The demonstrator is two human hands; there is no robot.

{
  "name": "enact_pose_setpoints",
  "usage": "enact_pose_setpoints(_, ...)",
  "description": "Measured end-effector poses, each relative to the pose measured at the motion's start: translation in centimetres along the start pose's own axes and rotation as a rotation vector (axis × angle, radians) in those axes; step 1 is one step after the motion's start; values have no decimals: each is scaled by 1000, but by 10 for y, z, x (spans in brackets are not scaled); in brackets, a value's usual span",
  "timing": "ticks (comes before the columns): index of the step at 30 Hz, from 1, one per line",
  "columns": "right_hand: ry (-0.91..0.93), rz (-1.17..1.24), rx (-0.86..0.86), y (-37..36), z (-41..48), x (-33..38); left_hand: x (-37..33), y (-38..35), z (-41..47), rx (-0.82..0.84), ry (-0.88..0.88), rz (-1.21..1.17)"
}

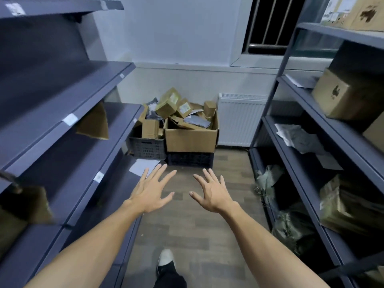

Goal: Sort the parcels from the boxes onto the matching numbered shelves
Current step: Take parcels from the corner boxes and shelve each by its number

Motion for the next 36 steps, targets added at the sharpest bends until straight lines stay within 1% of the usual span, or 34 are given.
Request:
enact_pose_setpoints(5,-55,-23,-18,42,80,-23,40,20,91,-40,-43,3)
enact_pose_setpoints(12,-114,8,-57,104,186,-34,98,51,209,-42,-93,12)
enact_pose_setpoints(17,-162,15,-37,120,234,-54,117,59,269,-36,-144,7)
enact_pose_setpoints(24,-201,21,-7,135,295,-90,134,58,340,5,-171,21)
enact_pose_setpoints(30,-170,42,18,145,375,-122,155,53,414,36,-161,50)
enact_pose_setpoints(36,-139,71,19,179,467,-173,174,67,508,63,-119,67)
Point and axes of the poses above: each hand's wrist, its own z-axis towards the middle knuckle, its own y-axis out of the back of the hand, x = y × z, the point moved 9 cm from there along z, towards the middle knuckle, and after that the axes turned 10 degrees about x, right-handed, at the moved point
